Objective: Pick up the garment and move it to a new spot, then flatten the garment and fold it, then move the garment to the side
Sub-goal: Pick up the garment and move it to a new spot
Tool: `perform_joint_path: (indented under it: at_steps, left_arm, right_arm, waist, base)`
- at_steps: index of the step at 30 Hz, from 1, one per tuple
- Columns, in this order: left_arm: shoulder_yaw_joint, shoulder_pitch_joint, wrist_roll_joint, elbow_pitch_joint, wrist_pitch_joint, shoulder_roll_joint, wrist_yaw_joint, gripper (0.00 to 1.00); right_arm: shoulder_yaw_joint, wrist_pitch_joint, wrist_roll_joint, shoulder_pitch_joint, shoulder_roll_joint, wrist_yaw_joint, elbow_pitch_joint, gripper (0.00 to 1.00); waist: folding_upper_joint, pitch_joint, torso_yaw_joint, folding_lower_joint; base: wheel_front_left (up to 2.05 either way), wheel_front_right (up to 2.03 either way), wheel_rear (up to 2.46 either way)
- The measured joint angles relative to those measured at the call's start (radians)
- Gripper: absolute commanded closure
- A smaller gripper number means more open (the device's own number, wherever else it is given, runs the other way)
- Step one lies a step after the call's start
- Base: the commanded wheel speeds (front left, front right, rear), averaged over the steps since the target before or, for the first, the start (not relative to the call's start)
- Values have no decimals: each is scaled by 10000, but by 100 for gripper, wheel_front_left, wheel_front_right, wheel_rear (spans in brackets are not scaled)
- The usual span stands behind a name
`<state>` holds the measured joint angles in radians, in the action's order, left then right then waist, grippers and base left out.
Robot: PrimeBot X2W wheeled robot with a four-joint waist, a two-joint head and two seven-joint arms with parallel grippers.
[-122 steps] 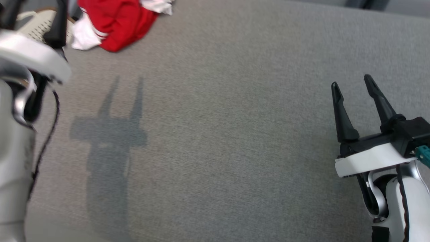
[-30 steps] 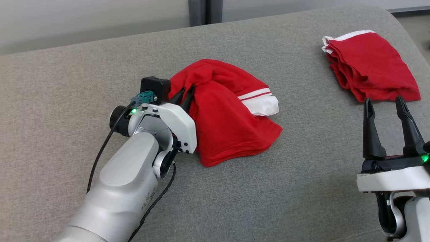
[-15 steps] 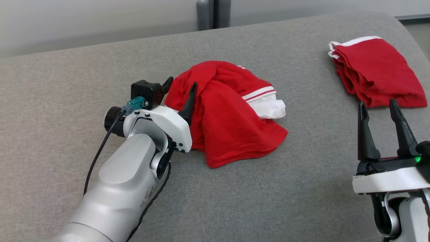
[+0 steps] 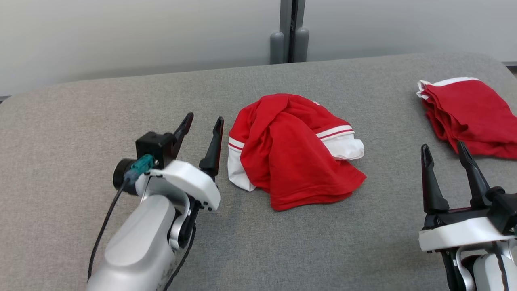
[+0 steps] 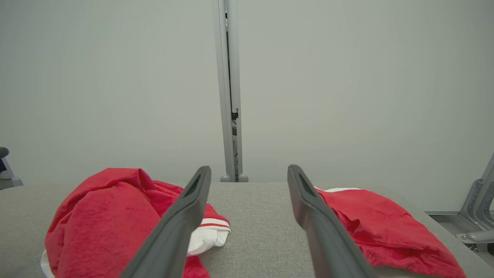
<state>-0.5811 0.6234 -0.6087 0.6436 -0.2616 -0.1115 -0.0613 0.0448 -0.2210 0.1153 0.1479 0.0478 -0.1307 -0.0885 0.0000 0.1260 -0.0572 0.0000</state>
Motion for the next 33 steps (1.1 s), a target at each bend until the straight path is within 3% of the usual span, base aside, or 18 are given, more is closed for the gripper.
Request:
perform_joint_path:
  at_steps: [10,16,23,33]
  left_arm:
    - [1789,-3339,719,-2892,0,-573,-752,0]
    - [2721,-5159,1147,-4326,0,-608,-1133,0]
    - [3189,-6485,1498,-5081,0,-328,-1206,0]
    - [3382,-6706,1703,-5045,0,-82,-1028,0]
  right_arm:
    - [-38,-56,13,-559,4,0,-121,0]
    - [-140,-159,213,-864,4,0,-148,0]
    - [-303,-257,481,-1180,2,0,-407,0]
    - [-495,-290,686,-1207,4,0,-965,0]
  waist:
    - [0,-695,311,0]
    - [0,-945,410,0]
    - [0,-1205,573,0]
    - [0,-1271,697,0]
  base:
    - [0,0,0]
    - [0,0,0]
    - [0,0,0]
    - [0,0,0]
